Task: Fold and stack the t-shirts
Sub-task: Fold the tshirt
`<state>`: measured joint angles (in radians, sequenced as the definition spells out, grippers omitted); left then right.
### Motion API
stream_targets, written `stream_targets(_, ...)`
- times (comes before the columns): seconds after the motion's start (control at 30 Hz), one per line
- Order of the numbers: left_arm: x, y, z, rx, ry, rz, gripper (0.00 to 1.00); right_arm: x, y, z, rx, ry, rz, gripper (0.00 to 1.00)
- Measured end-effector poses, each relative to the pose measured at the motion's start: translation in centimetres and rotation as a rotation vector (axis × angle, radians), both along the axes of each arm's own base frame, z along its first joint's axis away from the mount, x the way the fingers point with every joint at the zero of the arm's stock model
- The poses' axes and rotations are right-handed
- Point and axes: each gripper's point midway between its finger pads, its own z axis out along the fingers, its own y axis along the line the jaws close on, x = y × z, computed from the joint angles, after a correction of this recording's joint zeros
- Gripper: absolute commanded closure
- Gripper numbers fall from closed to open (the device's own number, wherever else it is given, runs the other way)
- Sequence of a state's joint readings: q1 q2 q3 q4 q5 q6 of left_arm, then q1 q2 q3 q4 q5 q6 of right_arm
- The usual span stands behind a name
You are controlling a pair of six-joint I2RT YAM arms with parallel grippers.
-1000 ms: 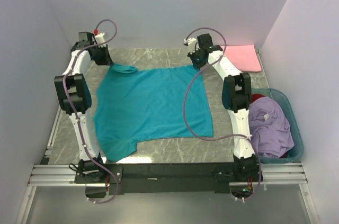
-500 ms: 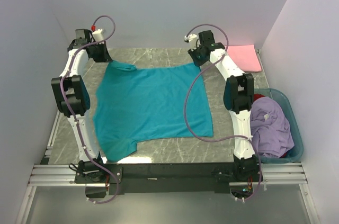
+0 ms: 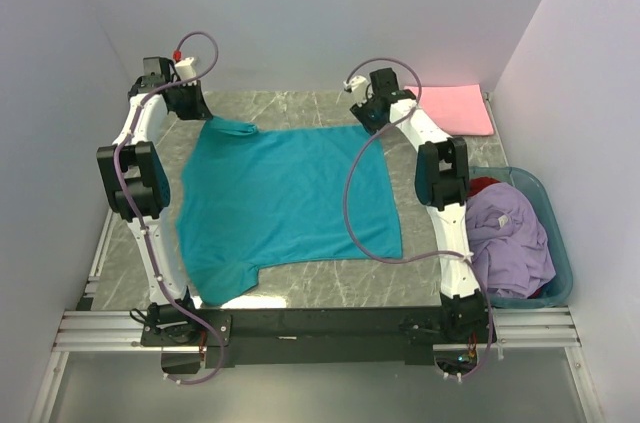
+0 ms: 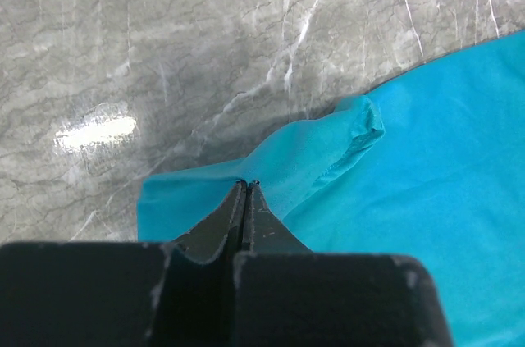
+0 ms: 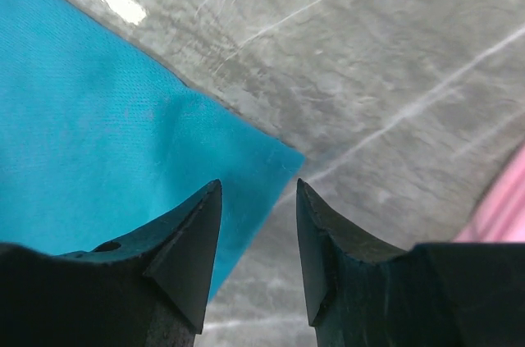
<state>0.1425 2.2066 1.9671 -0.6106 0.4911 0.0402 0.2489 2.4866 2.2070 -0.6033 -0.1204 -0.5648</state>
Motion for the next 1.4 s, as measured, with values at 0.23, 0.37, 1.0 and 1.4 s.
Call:
stream_targets(0.23, 0.0, -0.1, 0.0, -0.007, 0.000, -0.006, 1.00, 1.1, 0.0, -0.4, -0.033, -0.025, 0.035, 0.52)
stream_targets(0.37, 0.0, -0.2, 0.0, -0.008, 0.000, -0.006, 1.00, 1.5, 0.0, -0.3, -0.042, -0.035, 0.048, 0.52)
stream_targets(1.0, -0.2, -0.6, 0.2, -0.032, 0.001, -0.019, 1.00, 0.1, 0.6, -1.8, -0.049, 0.057, 0.128, 0.97)
stream_targets(1.4, -0.3, -0.5, 0.1, -0.032, 0.007, -0.016, 1.00, 0.3, 0.7, -1.9, -0.035, 0.033, 0.117, 1.00)
